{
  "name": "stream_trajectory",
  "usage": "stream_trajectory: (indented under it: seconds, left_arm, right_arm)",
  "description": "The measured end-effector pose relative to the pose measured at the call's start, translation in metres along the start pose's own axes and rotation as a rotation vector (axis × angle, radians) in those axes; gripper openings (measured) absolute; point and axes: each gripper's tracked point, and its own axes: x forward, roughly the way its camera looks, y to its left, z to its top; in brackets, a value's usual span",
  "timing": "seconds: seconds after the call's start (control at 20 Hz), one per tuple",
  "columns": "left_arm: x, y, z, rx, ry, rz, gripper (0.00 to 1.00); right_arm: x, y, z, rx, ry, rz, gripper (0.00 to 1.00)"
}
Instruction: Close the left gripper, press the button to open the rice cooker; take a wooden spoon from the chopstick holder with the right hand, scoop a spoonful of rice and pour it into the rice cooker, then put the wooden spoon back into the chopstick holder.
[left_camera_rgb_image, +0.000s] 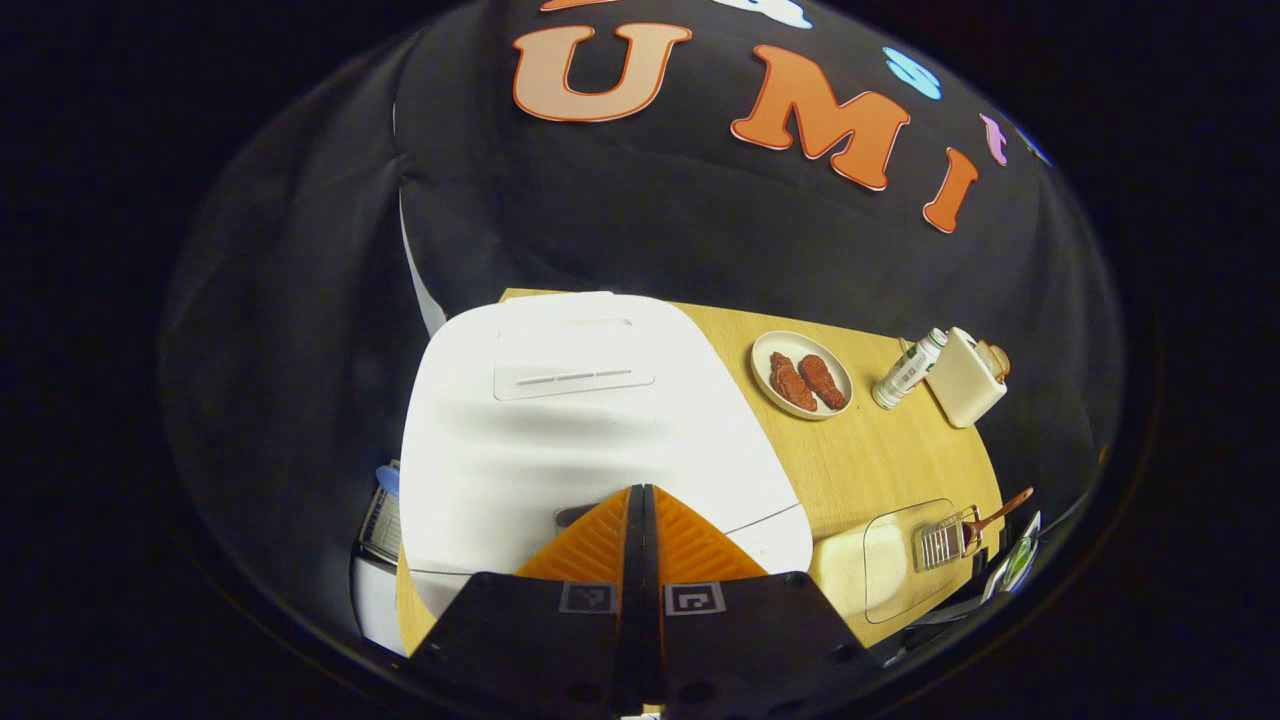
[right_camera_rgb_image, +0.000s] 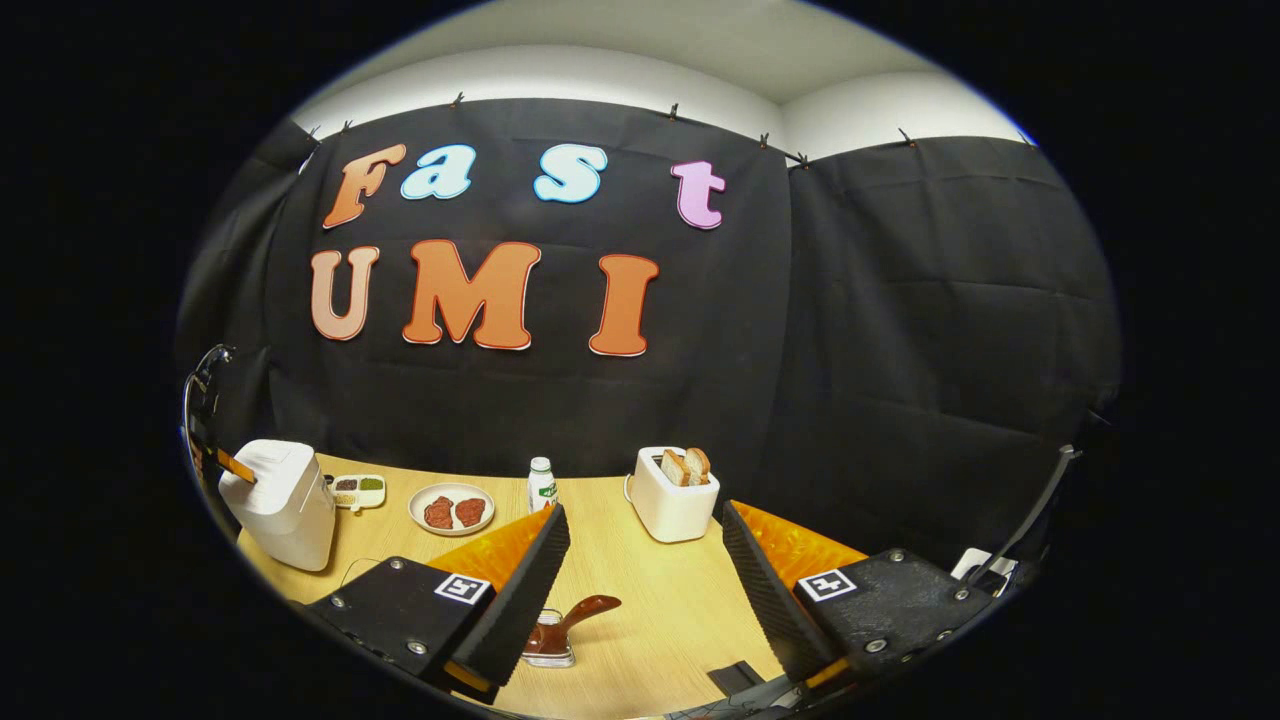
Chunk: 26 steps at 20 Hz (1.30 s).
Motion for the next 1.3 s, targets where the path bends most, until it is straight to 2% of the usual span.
stream_trajectory:
  seconds: [0.2, 0.3, 0.5, 0.6, 0.75, 1.05, 1.3]
  left_arm:
    - [-0.006, -0.002, 0.006, 0.005, -0.056, -0.003, 0.05]
    - [-0.021, -0.001, 0.022, 0.013, -0.111, 0.019, 0.05]
    - [-0.087, -0.005, 0.091, 0.077, -0.331, 0.082, 0.04]
    - [-0.123, -0.017, 0.113, 0.075, -0.417, 0.075, 0.04]
    - [-0.157, -0.027, 0.122, 0.085, -0.507, 0.075, 0.04]
    - [-0.196, -0.041, 0.123, 0.079, -0.595, 0.057, 0.04]
    - [-0.232, -0.041, 0.122, 0.026, -0.682, 0.112, 0.04]
  right_arm:
    - [-0.002, 0.002, 0.001, 0.006, -0.003, 0.011, 0.96]
    - [-0.003, -0.001, 0.005, 0.005, -0.011, 0.009, 0.96]
    - [-0.005, -0.002, 0.01, 0.027, -0.028, 0.008, 0.96]
    - [-0.006, 0.0, 0.008, 0.04, -0.027, 0.013, 0.96]
    - [-0.008, 0.0, 0.006, 0.046, -0.025, 0.018, 0.96]
    - [-0.007, -0.008, 0.002, 0.068, -0.029, 0.008, 0.96]
    - [0.008, -0.014, -0.002, 0.119, -0.028, 0.051, 0.96]
